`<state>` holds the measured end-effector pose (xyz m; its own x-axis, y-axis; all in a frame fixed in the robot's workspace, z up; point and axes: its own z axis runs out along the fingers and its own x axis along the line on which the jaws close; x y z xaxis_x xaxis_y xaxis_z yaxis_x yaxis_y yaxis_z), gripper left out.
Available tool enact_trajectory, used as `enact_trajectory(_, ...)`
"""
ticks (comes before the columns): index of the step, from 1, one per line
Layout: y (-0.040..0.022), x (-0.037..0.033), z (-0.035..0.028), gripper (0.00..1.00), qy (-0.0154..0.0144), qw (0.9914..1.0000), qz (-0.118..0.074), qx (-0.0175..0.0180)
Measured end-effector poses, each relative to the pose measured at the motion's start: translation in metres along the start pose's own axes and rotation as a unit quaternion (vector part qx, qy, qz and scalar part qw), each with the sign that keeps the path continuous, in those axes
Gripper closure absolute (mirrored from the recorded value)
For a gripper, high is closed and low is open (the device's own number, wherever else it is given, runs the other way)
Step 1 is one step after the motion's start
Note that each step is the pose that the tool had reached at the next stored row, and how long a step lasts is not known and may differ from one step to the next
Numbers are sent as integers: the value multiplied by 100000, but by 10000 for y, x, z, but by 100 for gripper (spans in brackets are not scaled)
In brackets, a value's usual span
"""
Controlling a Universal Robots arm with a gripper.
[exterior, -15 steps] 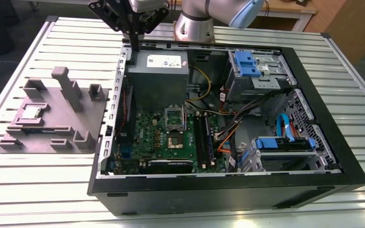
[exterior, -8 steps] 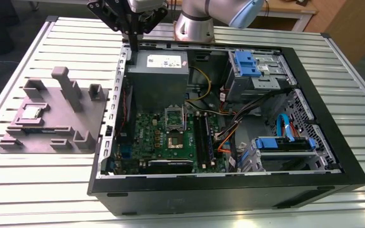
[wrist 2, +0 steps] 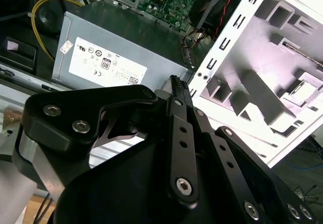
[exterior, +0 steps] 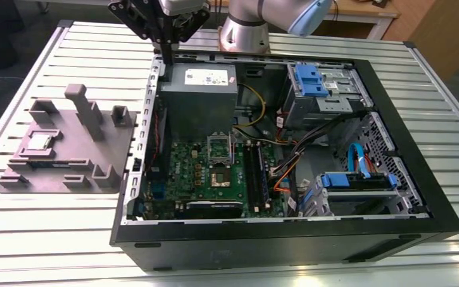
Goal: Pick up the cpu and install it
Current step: 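Reach for the cpu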
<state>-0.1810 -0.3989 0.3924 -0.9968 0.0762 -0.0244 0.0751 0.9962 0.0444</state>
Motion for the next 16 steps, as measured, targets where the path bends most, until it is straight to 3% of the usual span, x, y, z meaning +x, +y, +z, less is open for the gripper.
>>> enact_trajectory(9, -1, 18, -1, 90, 1, 100000, -2, 2)
enact_trajectory(11, -6, 83, 0, 90, -1, 100000, 0, 0)
enact_trajectory(15, -7, 90, 0, 90, 0, 100000, 0, 2)
enact_trajectory(16, -10, 135, 3, 90, -2, 100000, -1, 0)
